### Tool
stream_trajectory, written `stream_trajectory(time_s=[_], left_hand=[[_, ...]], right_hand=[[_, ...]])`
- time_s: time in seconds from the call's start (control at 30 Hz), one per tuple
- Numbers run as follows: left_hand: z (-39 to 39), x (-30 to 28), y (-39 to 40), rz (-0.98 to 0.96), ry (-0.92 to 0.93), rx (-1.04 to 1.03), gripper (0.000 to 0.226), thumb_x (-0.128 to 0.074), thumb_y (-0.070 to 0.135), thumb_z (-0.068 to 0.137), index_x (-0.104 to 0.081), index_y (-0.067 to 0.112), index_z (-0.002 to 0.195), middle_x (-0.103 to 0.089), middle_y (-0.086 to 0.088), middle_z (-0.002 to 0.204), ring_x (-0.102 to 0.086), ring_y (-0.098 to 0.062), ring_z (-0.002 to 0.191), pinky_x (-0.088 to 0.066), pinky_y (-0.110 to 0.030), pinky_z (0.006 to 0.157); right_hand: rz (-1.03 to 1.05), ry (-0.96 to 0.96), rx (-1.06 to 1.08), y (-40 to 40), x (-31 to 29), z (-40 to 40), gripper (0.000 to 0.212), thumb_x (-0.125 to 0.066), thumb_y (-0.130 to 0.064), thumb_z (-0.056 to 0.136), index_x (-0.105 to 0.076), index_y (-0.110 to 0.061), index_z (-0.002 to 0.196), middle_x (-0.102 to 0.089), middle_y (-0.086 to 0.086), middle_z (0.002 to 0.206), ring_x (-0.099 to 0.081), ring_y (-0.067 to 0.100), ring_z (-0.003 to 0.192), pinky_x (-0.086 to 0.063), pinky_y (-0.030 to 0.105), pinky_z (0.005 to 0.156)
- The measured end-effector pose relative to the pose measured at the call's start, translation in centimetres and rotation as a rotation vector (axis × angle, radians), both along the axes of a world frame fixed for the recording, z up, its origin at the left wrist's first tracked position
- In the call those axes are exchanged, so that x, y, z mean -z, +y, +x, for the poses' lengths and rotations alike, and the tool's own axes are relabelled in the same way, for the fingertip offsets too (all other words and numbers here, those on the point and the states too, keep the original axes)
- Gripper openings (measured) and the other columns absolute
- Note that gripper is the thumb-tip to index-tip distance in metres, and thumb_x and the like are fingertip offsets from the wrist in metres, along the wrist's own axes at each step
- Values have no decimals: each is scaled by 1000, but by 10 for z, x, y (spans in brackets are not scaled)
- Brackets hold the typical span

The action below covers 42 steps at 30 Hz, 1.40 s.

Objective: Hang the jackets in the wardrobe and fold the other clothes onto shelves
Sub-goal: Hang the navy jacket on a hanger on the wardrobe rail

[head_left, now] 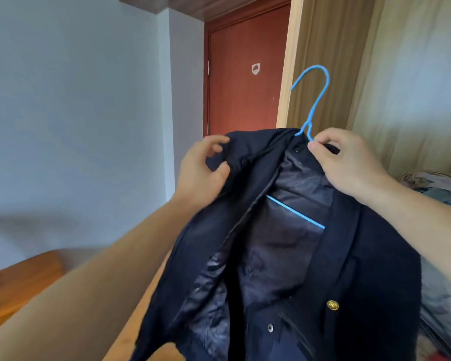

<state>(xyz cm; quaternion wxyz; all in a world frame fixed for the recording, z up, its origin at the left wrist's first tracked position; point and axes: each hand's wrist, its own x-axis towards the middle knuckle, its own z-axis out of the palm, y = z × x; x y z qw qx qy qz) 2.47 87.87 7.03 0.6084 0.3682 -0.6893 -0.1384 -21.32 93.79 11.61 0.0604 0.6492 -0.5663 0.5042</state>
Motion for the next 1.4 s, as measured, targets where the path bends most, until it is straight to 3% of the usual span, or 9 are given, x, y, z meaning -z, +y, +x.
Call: stream_trajectory(time_s=[0.1, 0.2, 0.3, 0.43, 0.53, 0.83, 1.0, 1.23, 1.4], left_hand=[[-11, -33, -2, 56, -386, 122, 84, -63, 29, 61, -42, 31, 142, -47, 7, 139, -39, -10, 132, -31, -39, 114], [-36, -73, 15, 244, -706, 337, 92, -61, 40, 61, -30, 39, 147, -35, 10, 148, -26, -14, 141, -25, -39, 115], [-72, -108, 26, 165, -672, 318, 57, -54, 43, 77, -51, 36, 134, -50, 10, 141, -43, -10, 130, -30, -28, 107], [-115, -110, 19, -221, -754, 262, 36, -48, 26, 78, -64, 1, 96, -66, -11, 90, -57, -25, 85, -44, -39, 82], [-132, -108, 4, -253, -683, 368, 16, -58, 11, 88, -68, 8, 100, -71, -3, 94, -62, -20, 91, -45, -29, 88], [-153, -92, -53, -248, -758, 630, 21, -57, 12, 94, -69, 15, 111, -73, 3, 103, -65, -18, 101, -47, -40, 97], [-150, -93, -76, -99, -735, 839, 26, -52, 12, 100, -69, 14, 119, -73, -9, 107, -67, -27, 104, -50, -43, 96], [-159, -78, -92, -63, -694, 900, 29, -50, 28, 97, -70, 7, 102, -65, -31, 94, -55, -22, 74, -48, -36, 78], [-157, -81, -94, -48, -718, 841, 23, -49, 15, 101, -72, 19, 106, -74, -7, 96, -67, -25, 93, -51, -37, 90]], right_hand=[[-10, 6, -23, 8, -7, -6, 15, -56, -24, 95, -65, -17, 86, -66, -16, 89, -61, 10, 96, -41, 21, 80], [-6, -8, -12, 16, -13, -17, 14, -57, -24, 95, -66, -16, 87, -66, -14, 89, -61, 8, 97, -39, 22, 80], [24, -1, -33, 23, -18, -28, 14, -58, -24, 95, -66, -18, 84, -67, -15, 90, -61, 7, 100, -38, 23, 82], [56, -59, -45, 34, -27, -41, 16, -59, -24, 95, -66, -18, 82, -69, -10, 97, -59, 7, 105, -38, 24, 87], [77, -80, 2, 39, -31, -55, 18, -58, -25, 95, -67, -18, 81, -69, -5, 96, -60, 12, 100, -39, 26, 80], [277, 98, 178, 36, -37, -79, 25, -54, -30, 97, -65, -13, 83, -57, -10, 80, -49, 2, 73, -33, 13, 64], [306, 290, 245, 29, -41, -78, 48, -50, -39, 97, -60, 5, 82, -58, 19, 87, -43, 9, 66, -32, 22, 61], [464, 304, 250, 41, -45, -90, 39, -56, -35, 92, -52, -15, 60, -52, -12, 75, -47, 1, 64, -36, 22, 67], [522, 337, 252, 45, -48, -96, 39, -52, -43, 90, -53, -20, 59, -52, -16, 72, -48, 5, 63, -40, 25, 66]])
